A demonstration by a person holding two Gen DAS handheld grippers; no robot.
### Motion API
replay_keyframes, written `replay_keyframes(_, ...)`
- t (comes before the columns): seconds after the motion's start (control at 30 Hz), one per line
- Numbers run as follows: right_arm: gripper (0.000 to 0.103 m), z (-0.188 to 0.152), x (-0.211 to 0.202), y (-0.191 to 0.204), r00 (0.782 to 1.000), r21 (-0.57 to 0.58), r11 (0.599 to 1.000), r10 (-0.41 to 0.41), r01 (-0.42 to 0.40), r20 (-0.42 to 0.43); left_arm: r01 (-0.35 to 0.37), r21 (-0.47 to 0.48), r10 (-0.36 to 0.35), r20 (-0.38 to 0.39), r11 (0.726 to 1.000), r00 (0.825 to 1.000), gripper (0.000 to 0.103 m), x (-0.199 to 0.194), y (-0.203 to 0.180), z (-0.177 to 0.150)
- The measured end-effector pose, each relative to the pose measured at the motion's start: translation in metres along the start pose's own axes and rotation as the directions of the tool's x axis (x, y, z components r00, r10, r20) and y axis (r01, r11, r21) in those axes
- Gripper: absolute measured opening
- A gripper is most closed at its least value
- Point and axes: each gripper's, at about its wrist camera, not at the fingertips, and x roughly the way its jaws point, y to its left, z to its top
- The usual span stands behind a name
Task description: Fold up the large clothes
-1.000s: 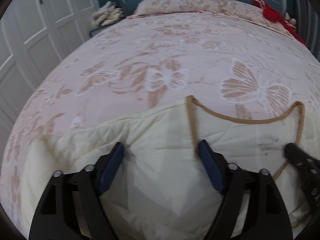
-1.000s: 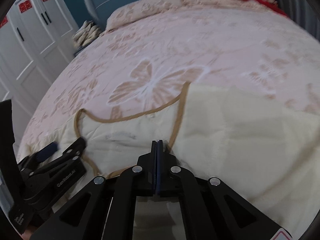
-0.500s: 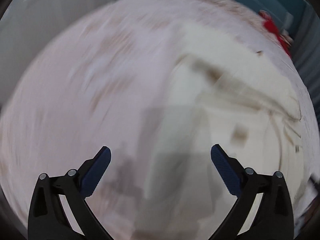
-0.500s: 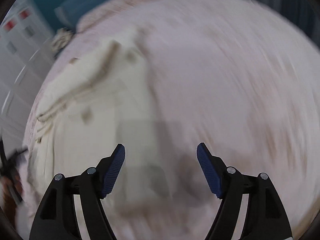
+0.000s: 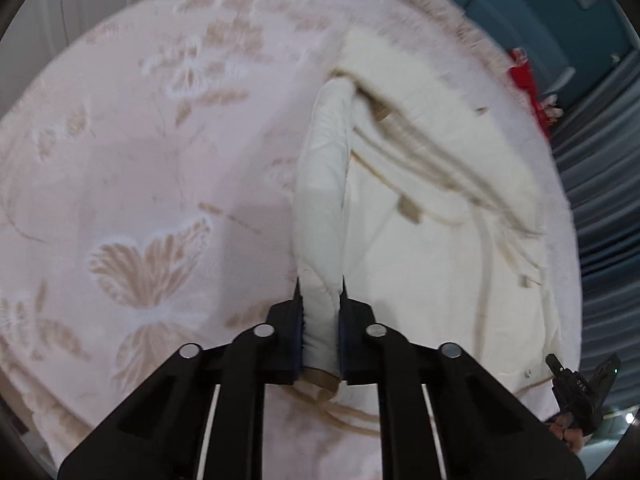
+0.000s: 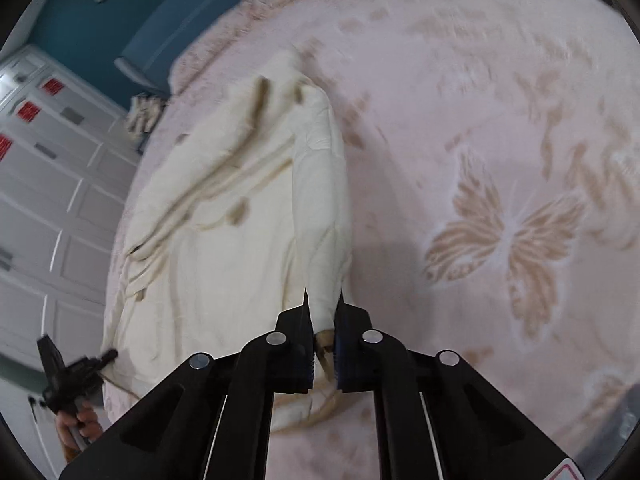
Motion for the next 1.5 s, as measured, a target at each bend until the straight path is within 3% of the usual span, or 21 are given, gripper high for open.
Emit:
replay_keyframes(0.1, 0.006, -0.014, -0.045, 0.013, 1.000, -0.101, 0.995, 0.007, -0.009, -0.026, 0.012, 0.048, -0.013, 0.010, 0.999, 1.000, 0.009, -0.041, -0.001, -0.016)
replay_keyframes(0.2, 0.006, -0.047, -0.091, 0.015, 0.994, -0.213, 0.977, -0.035, 0.013, -0.102, 0.026, 0.059, -0.025, -0.015, 0.998, 1.000, 0.009, -0.086, 0.011, -0.058)
replay_keyframes(0.3, 0.006, -0.093, -0.135, 0.001, 0.970, -0.251, 0.968, -0.059, -0.002, -0.234, 0.034, 0.006, -0.034, -0.054, 0.999, 0.998, 0.009, -0.135, 0.036, -0.113)
replay_keyframes(0.4, 0.006, -0.120, -0.169, -0.003, 0.946, -0.252, 0.967, -0.062, -0.021, -0.317, 0.010, -0.003, -0.010, -0.035, 1.000, 0.999, 0.009, -0.176, 0.038, -0.142)
replay_keyframes(0.47, 0.006, -0.114, -0.188, 0.010, 0.962, -0.273, 0.961, -0.036, -0.041, -0.272, 0.031, -0.005, -0.031, -0.006, 1.000, 1.000, 0.008, -0.195, 0.027, -0.137)
replay_keyframes(0.57, 0.006, -0.075, -0.199, 0.028, 0.991, -0.281, 0.956, 0.049, -0.084, -0.128, 0.042, 0.038, -0.045, 0.085, 0.998, 0.995, 0.008, -0.202, 0.009, -0.105)
replay_keyframes(0.67, 0.006, -0.017, -0.179, 0.036, 0.992, -0.236, 0.965, 0.121, -0.110, 0.032, 0.008, 0.082, -0.024, 0.190, 0.997, 0.982, 0.009, -0.189, -0.015, -0.056)
replay_keyframes(0.8, 0.006, 0.036, -0.114, 0.021, 0.983, -0.087, 0.986, 0.153, -0.144, 0.105, -0.070, 0.110, 0.041, 0.249, 0.991, 0.968, 0.011, -0.137, -0.038, 0.003)
replay_keyframes(0.97, 0.006, 0.063, -0.032, 0.020, 0.991, -0.071, 0.996, 0.056, -0.048, 0.125, -0.207, 0.073, 0.189, 0.203, 0.976, 0.961, 0.012, -0.039, -0.041, 0.046)
replay_keyframes(1.07, 0.009, 0.069, 0.005, 0.012, 0.992, -0.023, 0.999, 0.032, -0.029, 0.126, -0.242, 0.045, 0.233, 0.145, 0.969, 0.962, 0.014, 0.010, -0.029, 0.056)
replay_keyframes(1.17, 0.013, 0.070, 0.017, 0.007, 0.988, 0.039, 0.998, 0.045, -0.051, 0.148, -0.215, 0.000, 0.214, 0.120, 0.977, 0.969, 0.015, 0.036, -0.012, 0.055)
replay_keyframes(1.27, 0.017, 0.071, 0.005, 0.000, 0.973, 0.108, 0.983, 0.125, -0.148, 0.195, -0.134, -0.082, 0.145, 0.144, 0.988, 0.979, 0.016, 0.025, 0.000, 0.051)
replay_keyframes(1.3, 0.022, 0.071, -0.001, -0.002, 0.965, 0.123, 0.976, 0.149, -0.179, 0.215, -0.086, -0.119, 0.105, 0.172, 0.989, 0.979, 0.019, 0.011, 0.004, 0.049)
replay_keyframes(1.33, 0.036, 0.069, -0.012, -0.006, 0.950, 0.141, 0.966, 0.177, -0.218, 0.257, -0.046, -0.142, 0.074, 0.197, 0.989, 0.978, 0.020, 0.000, 0.006, 0.046)
replay_keyframes(1.37, 0.046, 0.067, -0.020, -0.008, 0.940, 0.153, 0.963, 0.171, -0.224, 0.296, 0.010, -0.169, 0.033, 0.246, 0.986, 0.969, 0.030, -0.018, 0.010, 0.043)
replay_keyframes(1.4, 0.060, 0.063, -0.037, -0.014, 0.918, 0.161, 0.959, 0.160, -0.232, 0.364, 0.008, -0.189, 0.057, 0.333, 0.982, 0.941, 0.060, -0.041, 0.012, 0.039)
replay_keyframes(1.43, 0.062, 0.060, -0.049, -0.019, 0.899, 0.161, 0.956, 0.163, -0.246, 0.408, -0.026, -0.203, 0.109, 0.408, 0.979, 0.907, 0.075, -0.058, 0.012, 0.036)
replay_keyframes(1.47, 0.062, 0.058, -0.057, -0.021, 0.894, 0.150, 0.960, 0.154, -0.236, 0.420, -0.070, -0.216, 0.171, 0.497, 0.974, 0.850, 0.093, -0.080, 0.015, 0.032)
replay_keyframes(1.5, 0.062, 0.059, -0.059, -0.019, 0.903, 0.130, 0.970, 0.136, -0.205, 0.407, -0.093, -0.216, 0.197, 0.533, 0.972, 0.823, 0.095, -0.091, 0.017, 0.033)
